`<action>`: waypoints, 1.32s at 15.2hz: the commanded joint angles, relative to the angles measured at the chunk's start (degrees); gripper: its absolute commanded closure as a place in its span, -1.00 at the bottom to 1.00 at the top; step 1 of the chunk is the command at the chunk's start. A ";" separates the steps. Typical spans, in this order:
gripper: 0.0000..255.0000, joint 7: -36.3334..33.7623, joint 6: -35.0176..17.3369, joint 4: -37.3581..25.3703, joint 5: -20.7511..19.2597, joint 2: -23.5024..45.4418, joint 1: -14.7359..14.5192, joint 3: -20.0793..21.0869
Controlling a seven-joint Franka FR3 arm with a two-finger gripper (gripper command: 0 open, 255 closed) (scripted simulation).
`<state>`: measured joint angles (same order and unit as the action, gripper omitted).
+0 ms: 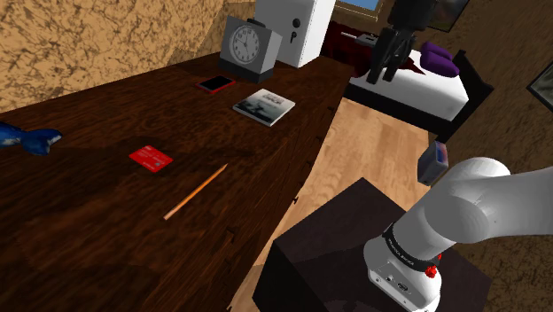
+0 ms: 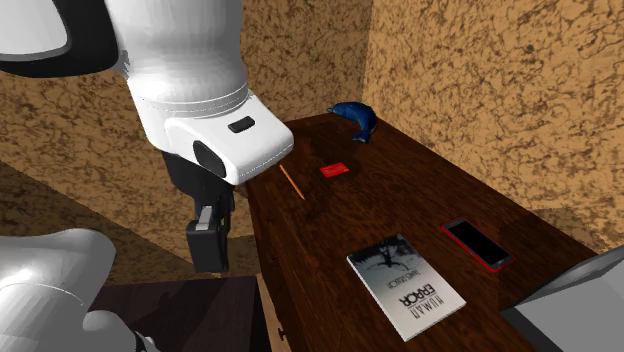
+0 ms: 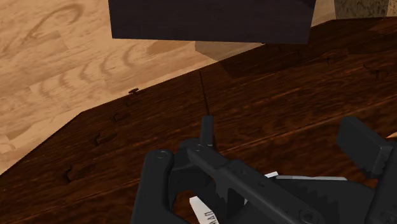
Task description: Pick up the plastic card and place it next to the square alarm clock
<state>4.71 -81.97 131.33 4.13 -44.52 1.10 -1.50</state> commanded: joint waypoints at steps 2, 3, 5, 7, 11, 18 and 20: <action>-1.00 -0.54 -2.07 1.28 0.76 -0.17 -0.45 0.90; -1.00 -1.07 -4.16 2.49 1.50 -0.25 -0.91 1.82; -1.00 -2.10 -8.41 4.70 2.96 -0.17 -1.86 3.70; -1.00 -3.08 -12.75 6.63 4.35 0.25 -2.82 5.65; -1.00 -5.00 -21.66 9.60 6.86 2.16 -4.76 9.70; -1.00 -8.55 -37.74 11.73 9.72 8.91 -7.49 17.31; -1.00 -9.74 -42.32 11.60 9.94 11.56 -7.91 19.63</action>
<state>-4.30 -121.61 143.31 13.96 -34.77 -6.63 16.81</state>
